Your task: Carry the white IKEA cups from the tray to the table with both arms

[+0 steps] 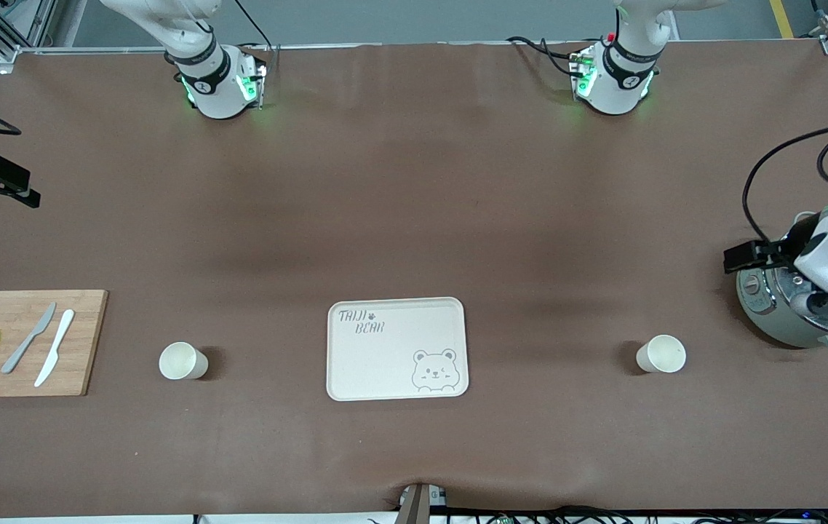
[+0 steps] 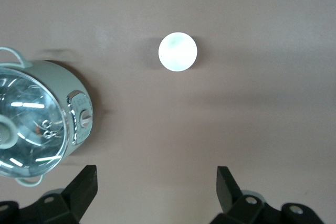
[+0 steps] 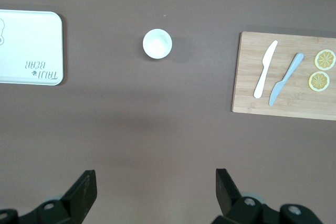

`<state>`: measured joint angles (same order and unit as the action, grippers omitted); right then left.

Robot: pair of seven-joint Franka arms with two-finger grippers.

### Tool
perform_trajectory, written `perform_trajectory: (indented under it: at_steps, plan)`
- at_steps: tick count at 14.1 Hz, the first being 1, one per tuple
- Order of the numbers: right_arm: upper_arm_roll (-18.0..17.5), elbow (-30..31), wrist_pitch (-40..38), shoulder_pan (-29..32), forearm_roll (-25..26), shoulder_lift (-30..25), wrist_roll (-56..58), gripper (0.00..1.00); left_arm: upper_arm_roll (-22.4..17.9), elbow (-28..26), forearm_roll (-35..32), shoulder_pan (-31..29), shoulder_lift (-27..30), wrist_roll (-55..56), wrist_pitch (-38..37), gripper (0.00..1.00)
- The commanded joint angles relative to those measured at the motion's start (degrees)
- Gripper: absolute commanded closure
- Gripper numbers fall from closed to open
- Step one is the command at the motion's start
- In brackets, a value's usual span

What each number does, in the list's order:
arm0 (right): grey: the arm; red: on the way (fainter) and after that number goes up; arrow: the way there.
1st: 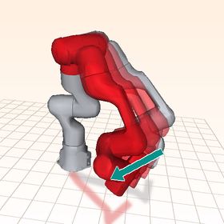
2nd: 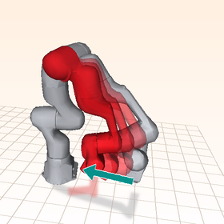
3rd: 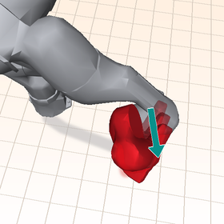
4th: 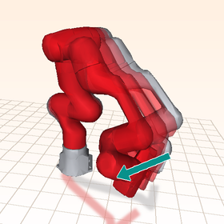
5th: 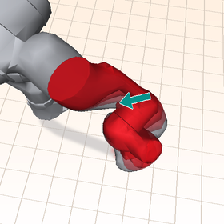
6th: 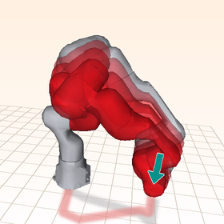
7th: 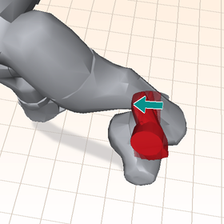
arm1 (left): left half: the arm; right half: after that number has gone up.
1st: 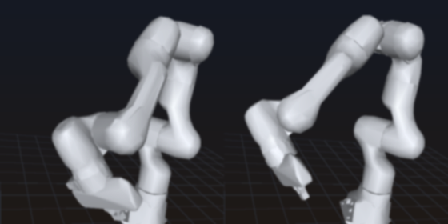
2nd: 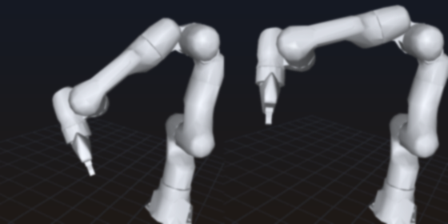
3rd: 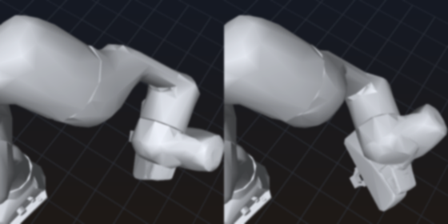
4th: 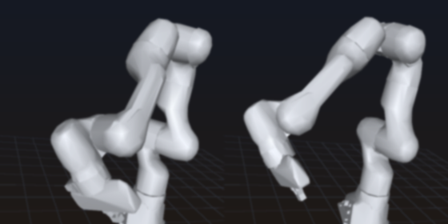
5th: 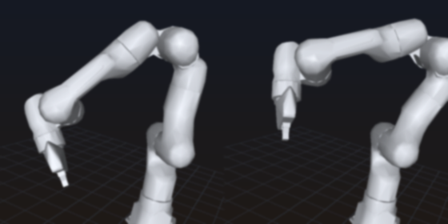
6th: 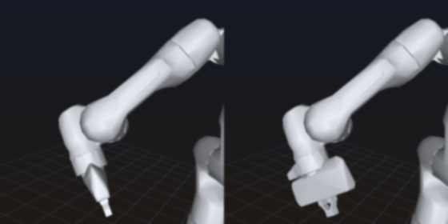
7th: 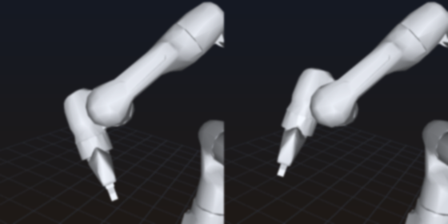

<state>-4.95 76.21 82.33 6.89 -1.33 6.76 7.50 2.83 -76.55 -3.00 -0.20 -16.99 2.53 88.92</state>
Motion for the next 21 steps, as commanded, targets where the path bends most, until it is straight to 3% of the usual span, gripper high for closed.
perform_trajectory:
  at_steps: [1, 12, 16, 21]
  plan:
    - [-0.1, 0.2, 0.1, -0.3, 0.0, -0.5, -0.1, 0.0, 0.5, -1.1, 0.9, -0.7, 4.6, 1.0, -1.3, 0.0]
    - [1.2, 0.4, 0.0, -5.4, 2.5, -0.3, -0.8, 0.0, 0.7, -0.3, 0.9, -0.7, 12.4, 0.9, -3.9, 0.0]
    - [6.3, 0.4, 0.6, -9.3, 2.6, -0.2, -0.7, 0.0, 0.8, -0.4, 0.9, -0.7, 14.5, 0.3, -5.6, 0.0]
    - [7.6, 0.4, 1.3, -7.9, 4.1, 0.9, 0.1, 0.0, 0.5, -0.4, 2.0, -0.8, 14.5, 0.4, -8.1, 0.0]
